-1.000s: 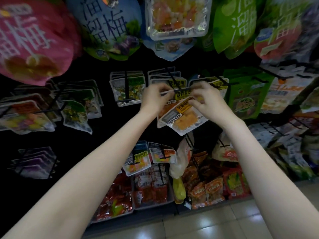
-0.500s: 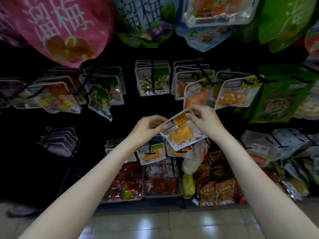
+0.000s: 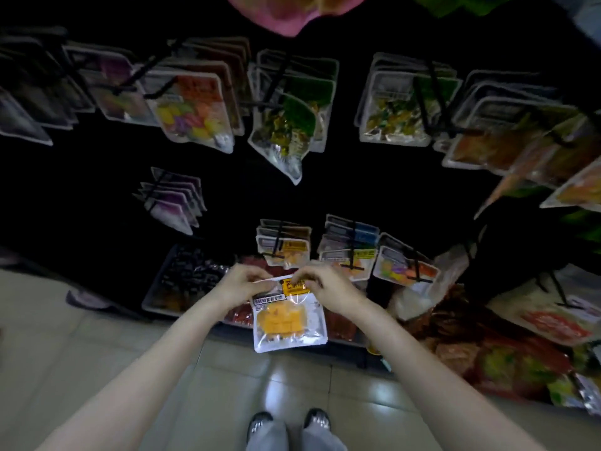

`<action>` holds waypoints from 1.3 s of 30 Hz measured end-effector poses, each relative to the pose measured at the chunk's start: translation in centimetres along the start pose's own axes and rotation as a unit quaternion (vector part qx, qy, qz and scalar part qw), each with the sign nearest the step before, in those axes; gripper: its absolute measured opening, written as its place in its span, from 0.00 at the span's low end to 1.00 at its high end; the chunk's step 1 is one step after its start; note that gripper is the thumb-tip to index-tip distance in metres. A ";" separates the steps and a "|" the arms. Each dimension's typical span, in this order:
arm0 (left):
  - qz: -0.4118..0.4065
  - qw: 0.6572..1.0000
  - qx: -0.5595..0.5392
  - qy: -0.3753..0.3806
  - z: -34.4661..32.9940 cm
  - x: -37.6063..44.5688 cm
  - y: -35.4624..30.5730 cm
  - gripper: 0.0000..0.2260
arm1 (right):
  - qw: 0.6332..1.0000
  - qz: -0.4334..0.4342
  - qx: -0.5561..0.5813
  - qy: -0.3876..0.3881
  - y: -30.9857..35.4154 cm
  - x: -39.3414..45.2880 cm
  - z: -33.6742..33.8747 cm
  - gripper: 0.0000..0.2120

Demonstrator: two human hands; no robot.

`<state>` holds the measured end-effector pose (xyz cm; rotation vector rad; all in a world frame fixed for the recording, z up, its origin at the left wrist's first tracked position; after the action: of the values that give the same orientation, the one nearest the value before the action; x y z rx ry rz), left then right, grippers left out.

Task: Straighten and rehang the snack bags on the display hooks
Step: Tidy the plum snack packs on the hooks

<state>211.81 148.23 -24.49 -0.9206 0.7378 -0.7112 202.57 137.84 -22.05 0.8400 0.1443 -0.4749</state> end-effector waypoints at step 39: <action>-0.156 0.919 0.044 -0.361 12.7 1.6 -9.3 0.10 | 0.895 -0.076 0.346 -0.272 2.8 0.0 10.4 0.19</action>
<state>220.88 148.48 -11.59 -1.1314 -0.0997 -0.6084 203.23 131.73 -13.24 1.3607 -0.5152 -0.9187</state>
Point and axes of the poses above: each hand's wrist, its own x-axis towards the middle knuckle, its own z-axis out of the back of the hand, y = z × x, the point moved 10 cm from there along x, towards the middle knuckle, and after that the axes turned 9 degrees about -z, right-handed, at the moved point
